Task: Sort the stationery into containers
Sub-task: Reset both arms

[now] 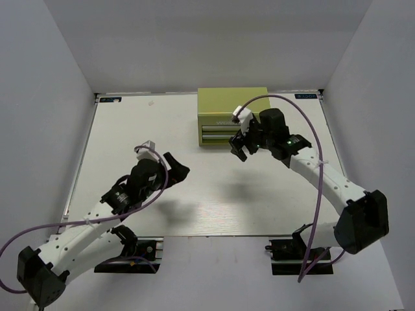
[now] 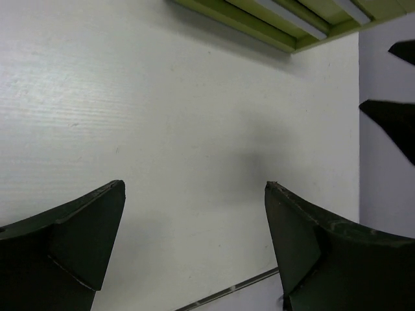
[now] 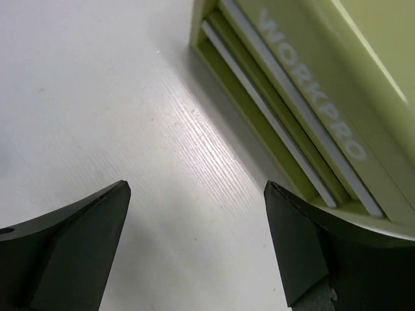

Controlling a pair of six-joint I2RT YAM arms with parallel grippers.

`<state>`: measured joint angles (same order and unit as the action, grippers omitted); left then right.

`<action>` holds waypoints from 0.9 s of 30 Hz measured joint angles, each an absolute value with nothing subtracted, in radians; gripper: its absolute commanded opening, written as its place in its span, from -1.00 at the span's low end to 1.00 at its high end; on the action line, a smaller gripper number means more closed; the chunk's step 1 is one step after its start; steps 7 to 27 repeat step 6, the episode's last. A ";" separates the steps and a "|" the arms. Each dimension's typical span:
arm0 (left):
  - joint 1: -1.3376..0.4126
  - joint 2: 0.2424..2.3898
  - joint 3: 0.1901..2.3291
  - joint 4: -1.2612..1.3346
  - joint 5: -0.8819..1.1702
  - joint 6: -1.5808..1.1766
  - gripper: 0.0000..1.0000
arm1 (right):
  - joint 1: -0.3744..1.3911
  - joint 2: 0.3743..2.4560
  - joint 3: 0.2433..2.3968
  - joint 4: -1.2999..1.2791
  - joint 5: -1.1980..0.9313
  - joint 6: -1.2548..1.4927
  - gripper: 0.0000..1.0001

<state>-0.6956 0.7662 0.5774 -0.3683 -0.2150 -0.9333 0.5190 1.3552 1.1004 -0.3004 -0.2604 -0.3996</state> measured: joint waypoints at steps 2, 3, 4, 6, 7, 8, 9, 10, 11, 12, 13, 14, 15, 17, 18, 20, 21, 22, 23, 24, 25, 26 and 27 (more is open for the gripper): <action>-0.696 0.819 0.614 -0.337 -0.190 -0.872 0.98 | 0.508 1.322 1.099 -0.303 -0.218 -0.333 0.80; -0.696 0.847 0.632 -0.317 -0.170 -0.837 0.98 | 0.503 1.303 1.096 -0.303 -0.195 -0.306 0.80; -0.696 0.879 0.648 -0.292 -0.148 -0.804 0.98 | 0.496 1.282 1.090 -0.303 -0.175 -0.287 0.80; -0.696 0.929 0.672 -0.257 -0.113 -0.755 0.98 | 0.481 1.237 1.064 -0.293 -0.146 -0.265 0.80; -0.696 0.929 0.672 -0.257 -0.113 -0.755 0.98 | 0.481 1.237 1.064 -0.293 -0.146 -0.265 0.80; -0.696 0.929 0.672 -0.257 -0.113 -0.755 0.98 | 0.481 1.237 1.064 -0.293 -0.146 -0.265 0.80; -0.696 0.929 0.672 -0.257 -0.113 -0.755 0.98 | 0.481 1.237 1.064 -0.293 -0.146 -0.265 0.80; -0.696 0.929 0.672 -0.257 -0.113 -0.755 0.98 | 0.481 1.237 1.064 -0.293 -0.146 -0.265 0.80; -0.696 0.929 0.672 -0.257 -0.113 -0.755 0.98 | 0.481 1.237 1.064 -0.293 -0.146 -0.265 0.80; -0.696 0.929 0.672 -0.257 -0.113 -0.755 0.98 | 0.481 1.237 1.064 -0.293 -0.146 -0.265 0.80; -0.696 0.929 0.672 -0.257 -0.113 -0.755 0.98 | 0.481 1.237 1.064 -0.293 -0.146 -0.265 0.80; -0.696 0.929 0.672 -0.257 -0.113 -0.755 0.98 | 0.481 1.237 1.064 -0.293 -0.146 -0.265 0.80; -0.696 0.929 0.672 -0.257 -0.113 -0.755 0.98 | 0.481 1.237 1.064 -0.293 -0.146 -0.265 0.80; -0.696 0.929 0.672 -0.257 -0.113 -0.755 0.98 | 0.481 1.237 1.064 -0.293 -0.146 -0.265 0.80; -0.696 0.929 0.672 -0.257 -0.113 -0.755 0.98 | 0.481 1.237 1.064 -0.293 -0.146 -0.265 0.80; -0.696 0.929 0.672 -0.257 -0.113 -0.755 0.98 | 0.481 1.237 1.064 -0.293 -0.146 -0.265 0.80; -0.696 0.929 0.672 -0.257 -0.113 -0.755 0.98 | 0.481 1.237 1.064 -0.293 -0.146 -0.265 0.80; -0.696 0.929 0.672 -0.257 -0.113 -0.755 0.98 | 0.481 1.237 1.064 -0.293 -0.146 -0.265 0.80; -0.696 0.929 0.672 -0.257 -0.113 -0.755 0.98 | 0.481 1.237 1.064 -0.293 -0.146 -0.265 0.80; -0.696 0.929 0.672 -0.257 -0.113 -0.755 0.98 | 0.481 1.237 1.064 -0.293 -0.146 -0.265 0.80; -0.696 0.929 0.672 -0.257 -0.113 -0.755 0.98 | 0.481 1.237 1.064 -0.293 -0.146 -0.265 0.80; -0.696 0.929 0.672 -0.257 -0.113 -0.755 0.98 | 0.481 1.237 1.064 -0.293 -0.146 -0.265 0.80; -0.696 0.929 0.672 -0.257 -0.113 -0.755 0.98 | 0.481 1.237 1.064 -0.293 -0.146 -0.265 0.80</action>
